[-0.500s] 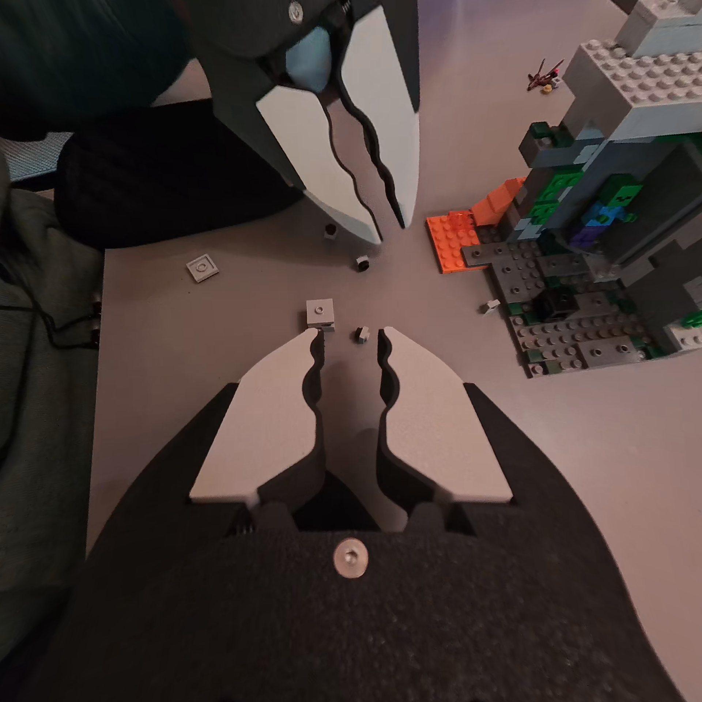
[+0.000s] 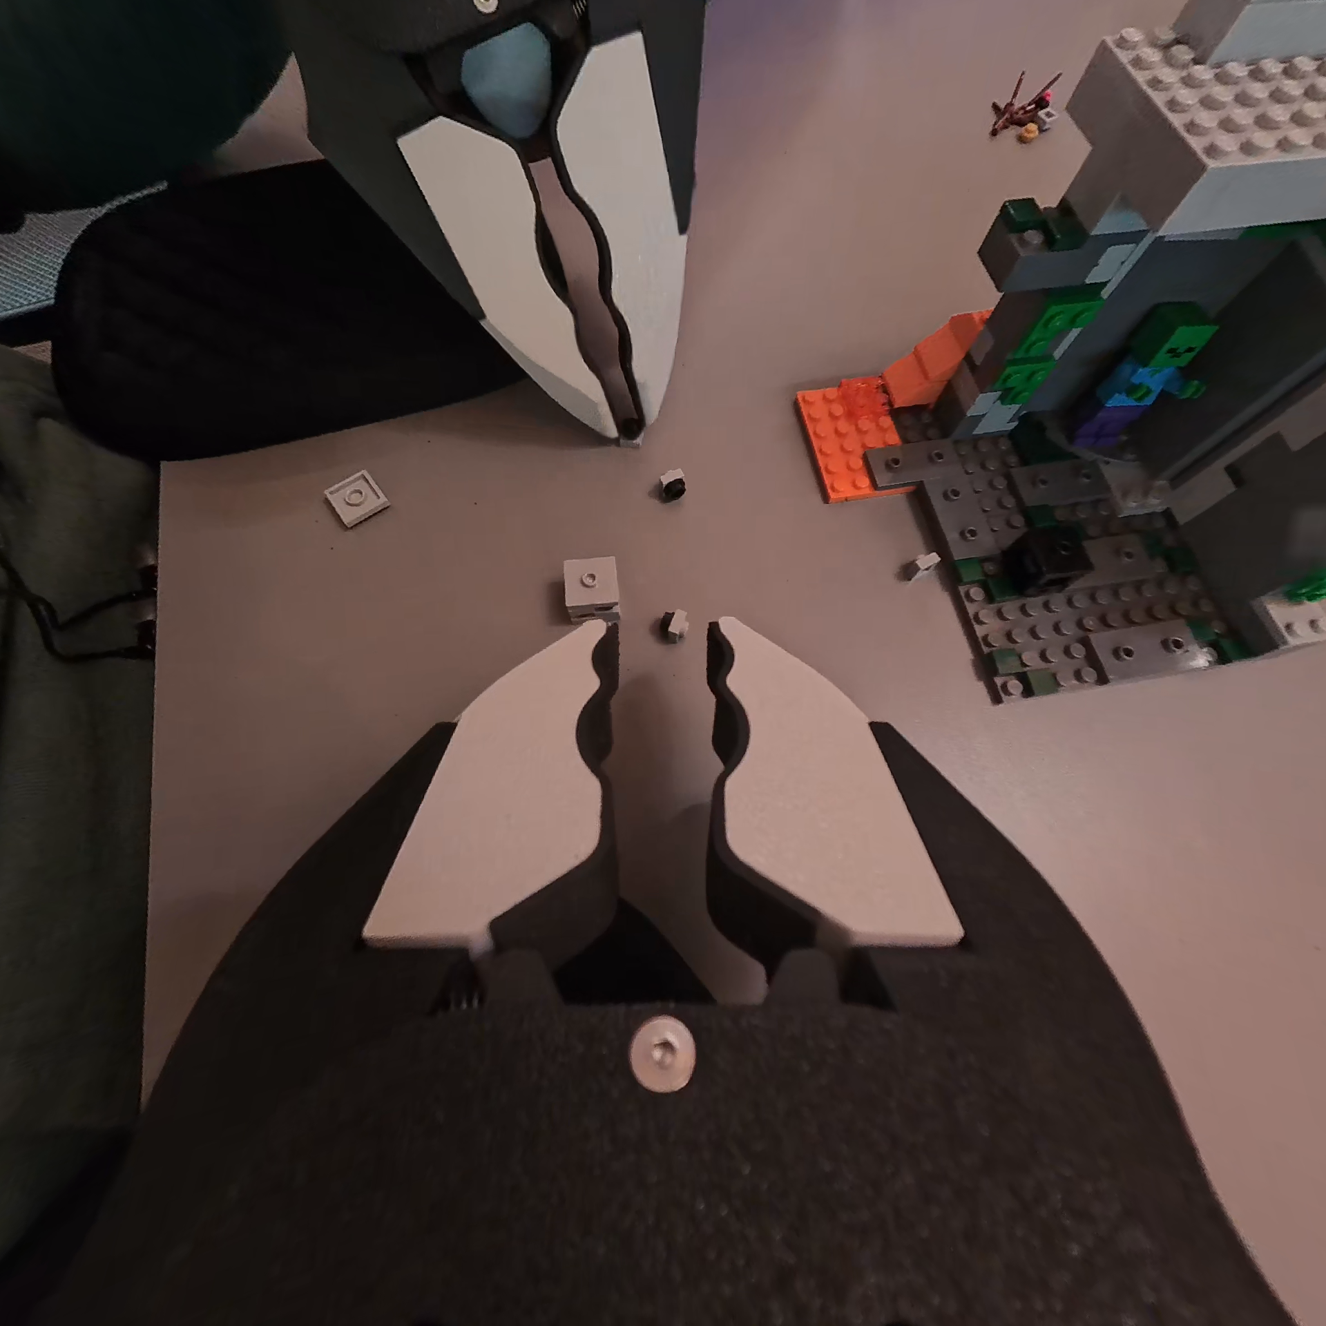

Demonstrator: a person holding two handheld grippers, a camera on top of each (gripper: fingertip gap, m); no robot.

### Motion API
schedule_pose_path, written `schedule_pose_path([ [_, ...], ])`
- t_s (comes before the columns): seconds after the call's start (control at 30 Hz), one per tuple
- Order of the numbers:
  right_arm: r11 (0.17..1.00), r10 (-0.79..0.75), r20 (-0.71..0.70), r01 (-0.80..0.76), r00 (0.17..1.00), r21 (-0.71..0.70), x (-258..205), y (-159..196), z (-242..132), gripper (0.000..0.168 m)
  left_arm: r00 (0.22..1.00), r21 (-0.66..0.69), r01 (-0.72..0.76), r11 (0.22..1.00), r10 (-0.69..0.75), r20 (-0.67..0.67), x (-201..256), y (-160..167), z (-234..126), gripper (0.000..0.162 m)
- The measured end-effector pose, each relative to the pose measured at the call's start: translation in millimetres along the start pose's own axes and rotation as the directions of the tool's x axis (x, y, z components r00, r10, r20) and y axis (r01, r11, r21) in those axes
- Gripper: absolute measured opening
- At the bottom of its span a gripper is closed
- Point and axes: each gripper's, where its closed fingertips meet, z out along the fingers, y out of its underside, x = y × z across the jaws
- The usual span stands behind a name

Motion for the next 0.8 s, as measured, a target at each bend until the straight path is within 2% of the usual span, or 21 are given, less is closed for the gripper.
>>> schedule_pose_path([
  [0.2, 1.000, 0.016, -0.002, -0.016, 1.000, 0.010, 1.6, -0.6, -0.7, 0.023, 1.000, 0.053, -0.017, 0.998, 0.017, 0.013, -12.0, -21.7, 5.8, 0.006],
  [0.3, 1.000, 0.019, -0.003, -0.019, 1.000, 0.017, 1.8, -1.2, -1.5, 0.023, 1.000, 0.025, -0.025, 0.999, 0.025, -0.018, -11.5, -21.1, 10.9, 0.007],
  [0.43, 1.000, 0.023, -0.003, -0.023, 1.000, 0.013, 2.2, -0.8, -1.3, 0.023, 1.000, 0.063, -0.016, 0.998, 0.017, -0.012, -15.2, -28.5, 14.5, 0.012],
  [0.63, 0.999, 0.014, -0.007, -0.015, 1.000, -0.033, 1.9, 4.0, 3.0, 0.022, 0.999, 0.071, -0.027, 0.997, 0.029, -0.034, -9.2, -25.3, 5.1, 0.018],
  [0.8, 0.994, -0.013, -0.029, 0.010, 0.999, -0.112, 3.7, 9.9, 12.3, 0.021, 0.997, 0.060, -0.018, 0.998, 0.022, -0.068, -2.6, -24.2, 13.2, 0.021],
])
